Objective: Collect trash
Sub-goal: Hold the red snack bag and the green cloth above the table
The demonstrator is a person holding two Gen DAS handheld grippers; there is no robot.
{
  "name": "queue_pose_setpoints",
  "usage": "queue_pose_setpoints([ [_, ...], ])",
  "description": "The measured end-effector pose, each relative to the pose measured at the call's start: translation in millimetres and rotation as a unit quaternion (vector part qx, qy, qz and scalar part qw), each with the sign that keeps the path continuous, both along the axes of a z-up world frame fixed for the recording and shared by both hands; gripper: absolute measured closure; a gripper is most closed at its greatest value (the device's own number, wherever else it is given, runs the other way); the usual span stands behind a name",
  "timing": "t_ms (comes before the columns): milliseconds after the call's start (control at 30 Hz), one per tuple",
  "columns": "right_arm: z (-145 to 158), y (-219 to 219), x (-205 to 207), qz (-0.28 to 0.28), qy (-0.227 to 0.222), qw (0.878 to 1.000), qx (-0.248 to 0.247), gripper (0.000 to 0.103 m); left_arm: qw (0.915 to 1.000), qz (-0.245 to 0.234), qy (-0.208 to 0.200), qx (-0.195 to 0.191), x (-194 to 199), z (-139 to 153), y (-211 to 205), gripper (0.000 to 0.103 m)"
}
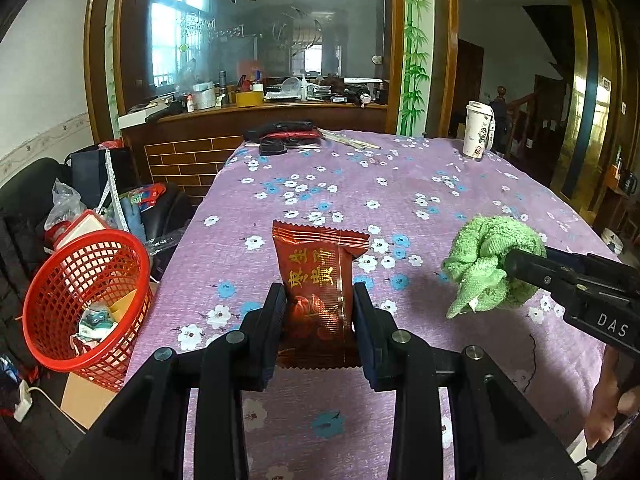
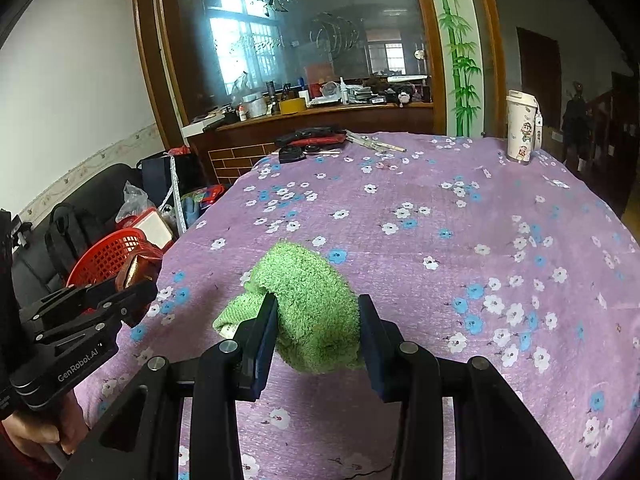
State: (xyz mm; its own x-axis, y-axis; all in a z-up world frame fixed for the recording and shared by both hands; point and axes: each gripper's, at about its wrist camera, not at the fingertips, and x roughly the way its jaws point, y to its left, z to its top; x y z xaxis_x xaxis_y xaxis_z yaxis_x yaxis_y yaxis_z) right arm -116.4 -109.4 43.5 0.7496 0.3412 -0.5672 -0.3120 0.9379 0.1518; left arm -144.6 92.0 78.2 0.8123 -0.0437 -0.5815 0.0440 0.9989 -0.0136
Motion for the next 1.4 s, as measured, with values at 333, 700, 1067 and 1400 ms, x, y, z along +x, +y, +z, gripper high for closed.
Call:
queue_pose_setpoints([
  [333,3,10,4,0.009,0.001,1.000,-0.007,0.061,0.9999,0.013,-0.006,0.001,-3,3,7,0.071],
  [700,10,39,9,0.034,-0.003,0.999,-0.016,0.061,0.9993,0.036,-0.015,-0.003,-4,10,31,0.071],
  [1067,21,82,19,0.068,-0.007,0.997,-0.029,0.061,0.9963,0.080,-0.028,-0.019,-8,19,75,0.071],
  [1400,29,140,28,0.119,-0.007,0.992,-0.045,0.061,0.9911,0.127,-0.034,-0.025,-9,23,127,0.071],
])
